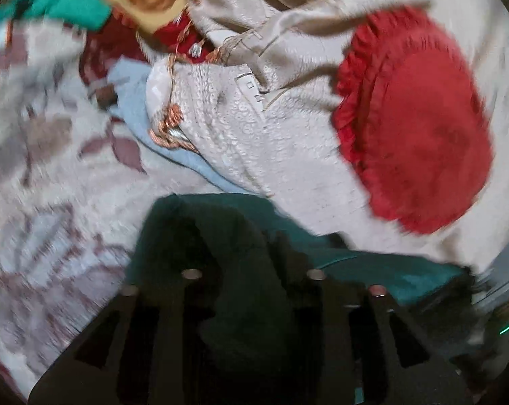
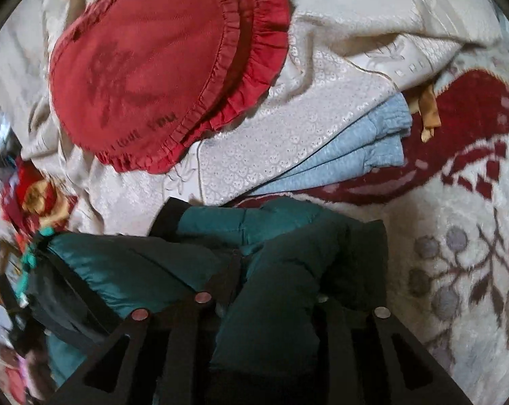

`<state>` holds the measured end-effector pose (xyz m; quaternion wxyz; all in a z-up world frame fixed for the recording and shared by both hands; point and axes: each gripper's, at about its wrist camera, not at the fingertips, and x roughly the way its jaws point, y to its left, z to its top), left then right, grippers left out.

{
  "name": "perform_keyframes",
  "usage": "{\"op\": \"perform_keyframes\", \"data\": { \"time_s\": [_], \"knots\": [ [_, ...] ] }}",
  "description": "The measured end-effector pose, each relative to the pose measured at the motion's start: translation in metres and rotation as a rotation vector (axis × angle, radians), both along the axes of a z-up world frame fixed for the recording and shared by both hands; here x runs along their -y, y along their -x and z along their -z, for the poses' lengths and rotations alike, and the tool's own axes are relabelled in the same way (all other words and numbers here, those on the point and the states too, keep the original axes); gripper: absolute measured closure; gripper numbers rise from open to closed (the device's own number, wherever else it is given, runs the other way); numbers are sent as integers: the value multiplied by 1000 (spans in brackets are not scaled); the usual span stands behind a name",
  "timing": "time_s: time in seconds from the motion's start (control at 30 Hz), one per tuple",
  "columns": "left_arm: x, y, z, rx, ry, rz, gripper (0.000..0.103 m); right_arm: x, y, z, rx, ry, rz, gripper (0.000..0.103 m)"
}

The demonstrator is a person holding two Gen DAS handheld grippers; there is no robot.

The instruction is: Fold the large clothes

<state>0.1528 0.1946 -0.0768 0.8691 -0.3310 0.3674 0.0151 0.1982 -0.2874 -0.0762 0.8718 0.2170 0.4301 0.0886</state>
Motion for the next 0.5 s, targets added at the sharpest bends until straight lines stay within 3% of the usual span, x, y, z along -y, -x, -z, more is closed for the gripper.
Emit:
{"op": "perform_keyframes", "data": {
  "time_s": [0.07,0.1,0.13,0.2,0.27,0.33,0.4,0.47,0.5],
  "knots": [
    [-10,7,-7,41,133,4,49,12,10,-7,4,-119,23,67],
    [-12,9,-14,63,163,9,42,17,13,-10,10,-194,29,56],
    [-15,12,-22,89,185,10,40,20,17,-13,21,-256,27,37],
    [-20,17,-38,139,209,3,40,27,27,-25,80,-360,23,17],
    [-26,25,-54,209,217,-18,39,28,40,-45,175,-377,-2,16],
    [-29,35,-69,283,199,-51,29,23,47,-58,243,-357,-40,16],
    [-27,45,-83,354,139,-77,28,14,52,-70,295,-296,-70,16],
    [-16,46,-97,380,51,-59,27,4,53,-78,319,-243,-96,16],
    [-11,43,-100,380,24,-49,27,-8,51,-83,325,-168,-116,16]
  ]
}}
